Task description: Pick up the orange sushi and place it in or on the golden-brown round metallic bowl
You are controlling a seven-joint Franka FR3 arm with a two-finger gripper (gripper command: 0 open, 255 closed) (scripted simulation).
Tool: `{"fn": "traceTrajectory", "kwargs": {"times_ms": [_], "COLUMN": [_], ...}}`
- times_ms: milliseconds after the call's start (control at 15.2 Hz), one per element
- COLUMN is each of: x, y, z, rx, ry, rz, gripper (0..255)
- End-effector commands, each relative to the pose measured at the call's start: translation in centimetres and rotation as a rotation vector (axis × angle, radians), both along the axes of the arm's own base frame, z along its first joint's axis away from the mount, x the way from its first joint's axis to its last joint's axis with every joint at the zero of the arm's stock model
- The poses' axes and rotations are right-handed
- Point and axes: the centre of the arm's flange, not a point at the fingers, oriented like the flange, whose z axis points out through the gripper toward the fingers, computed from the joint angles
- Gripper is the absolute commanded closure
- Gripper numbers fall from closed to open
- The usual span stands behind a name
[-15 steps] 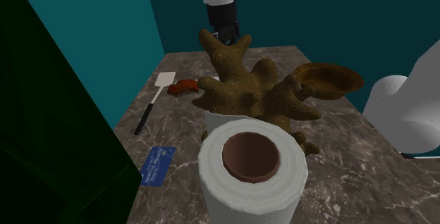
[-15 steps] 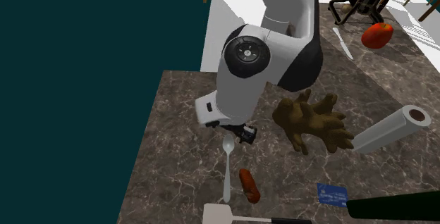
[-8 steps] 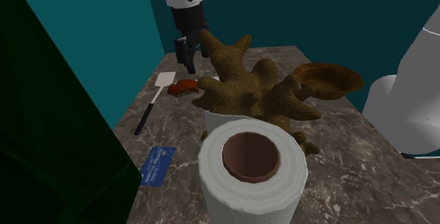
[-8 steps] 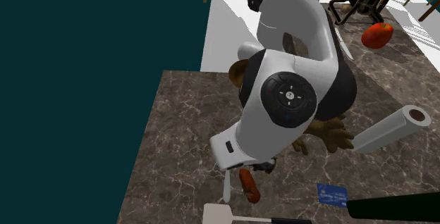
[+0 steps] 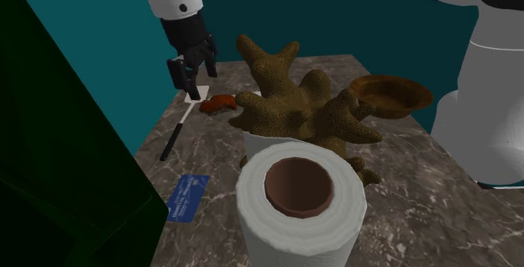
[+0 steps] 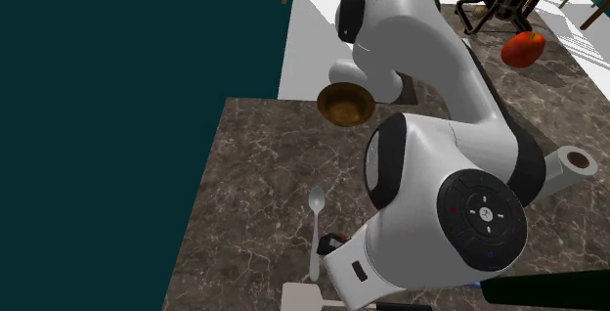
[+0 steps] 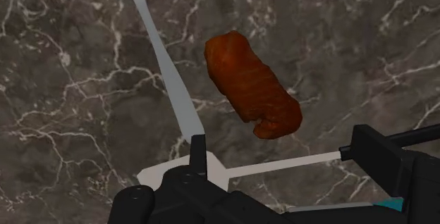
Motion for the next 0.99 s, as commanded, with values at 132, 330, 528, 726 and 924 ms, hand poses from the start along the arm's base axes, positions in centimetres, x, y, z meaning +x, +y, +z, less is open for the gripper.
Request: {"fn": "traceTrajectory", "kwargs": {"times_ms": [132, 330, 528, 726, 924], "x": [0.3, 0.4, 0.4, 0.4, 0.4], "y": [0.0, -0.1, -0.1, -0.1, -0.1], "z": [-2.0, -3.3, -3.3, -3.3, -3.3], "rx": [0.0, 0.0, 0.0, 0.0, 0.0], "ry": [-0.001, -0.001, -0.001, -0.001, -0.001], "rz": [0.003, 0.003, 0.003, 0.003, 0.003], "gripper": [0, 0, 0, 0, 255]}}
